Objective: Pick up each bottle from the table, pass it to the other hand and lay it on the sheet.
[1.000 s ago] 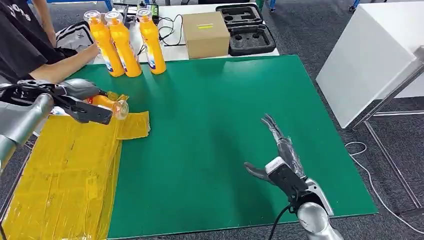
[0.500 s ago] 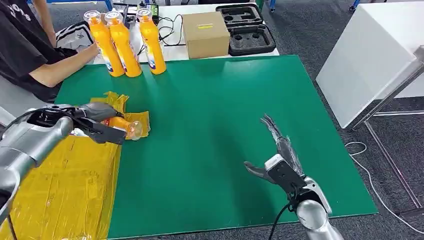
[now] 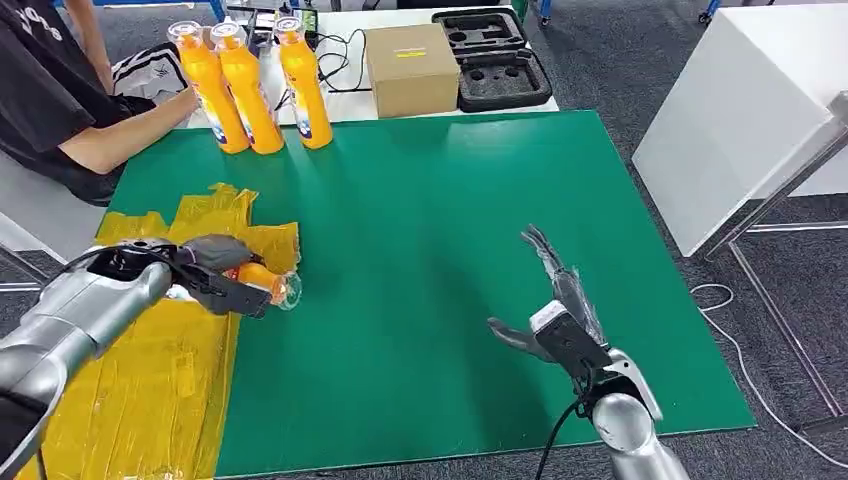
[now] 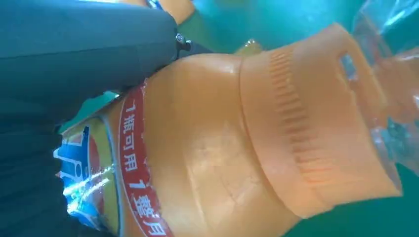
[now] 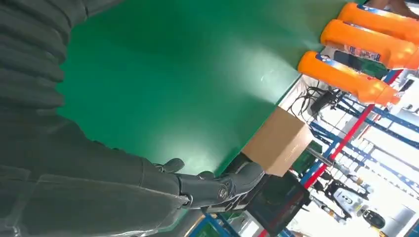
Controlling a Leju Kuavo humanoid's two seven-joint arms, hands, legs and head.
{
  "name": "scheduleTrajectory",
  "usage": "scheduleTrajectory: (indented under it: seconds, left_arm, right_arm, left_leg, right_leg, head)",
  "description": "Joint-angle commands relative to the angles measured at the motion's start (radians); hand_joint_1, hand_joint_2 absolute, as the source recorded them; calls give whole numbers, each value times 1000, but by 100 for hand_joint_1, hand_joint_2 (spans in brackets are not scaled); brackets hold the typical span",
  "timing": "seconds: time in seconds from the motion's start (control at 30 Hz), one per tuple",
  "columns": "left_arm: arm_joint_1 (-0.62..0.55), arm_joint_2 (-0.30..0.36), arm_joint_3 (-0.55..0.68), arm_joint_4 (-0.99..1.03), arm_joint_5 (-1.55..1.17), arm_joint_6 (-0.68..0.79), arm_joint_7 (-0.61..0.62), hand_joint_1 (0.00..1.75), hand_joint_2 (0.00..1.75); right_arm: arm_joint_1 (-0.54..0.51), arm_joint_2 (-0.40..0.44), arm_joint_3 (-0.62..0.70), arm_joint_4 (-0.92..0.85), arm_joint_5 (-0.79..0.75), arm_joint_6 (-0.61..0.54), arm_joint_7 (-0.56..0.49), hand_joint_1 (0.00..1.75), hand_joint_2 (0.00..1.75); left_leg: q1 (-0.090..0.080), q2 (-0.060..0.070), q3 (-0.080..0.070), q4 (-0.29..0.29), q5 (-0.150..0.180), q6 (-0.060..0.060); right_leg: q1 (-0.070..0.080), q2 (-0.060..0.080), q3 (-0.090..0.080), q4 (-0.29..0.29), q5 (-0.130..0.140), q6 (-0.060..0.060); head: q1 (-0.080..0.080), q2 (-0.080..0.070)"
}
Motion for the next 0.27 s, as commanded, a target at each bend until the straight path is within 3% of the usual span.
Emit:
scheduleTrajectory:
  seconds: [0.03, 0.27]
  left_arm:
    - [-12, -74, -11, 133, 10, 73, 24, 0, 175]
    - [-4, -80, -6, 148, 7, 112, 38, 0, 175]
  right_arm:
    - [-48, 4, 28, 80, -5, 6, 7, 0, 175]
    - [-56, 7, 34, 89, -5, 7, 7, 0, 175]
  left_leg:
    - [1, 1, 6, -1, -2, -2]
    - [0, 1, 5, 0, -2, -1]
  right_leg:
    - [1, -1, 6, -1, -1, -1]
    - [1, -1, 5, -1, -1, -1]
  head:
    - [0, 0]
    - [0, 0]
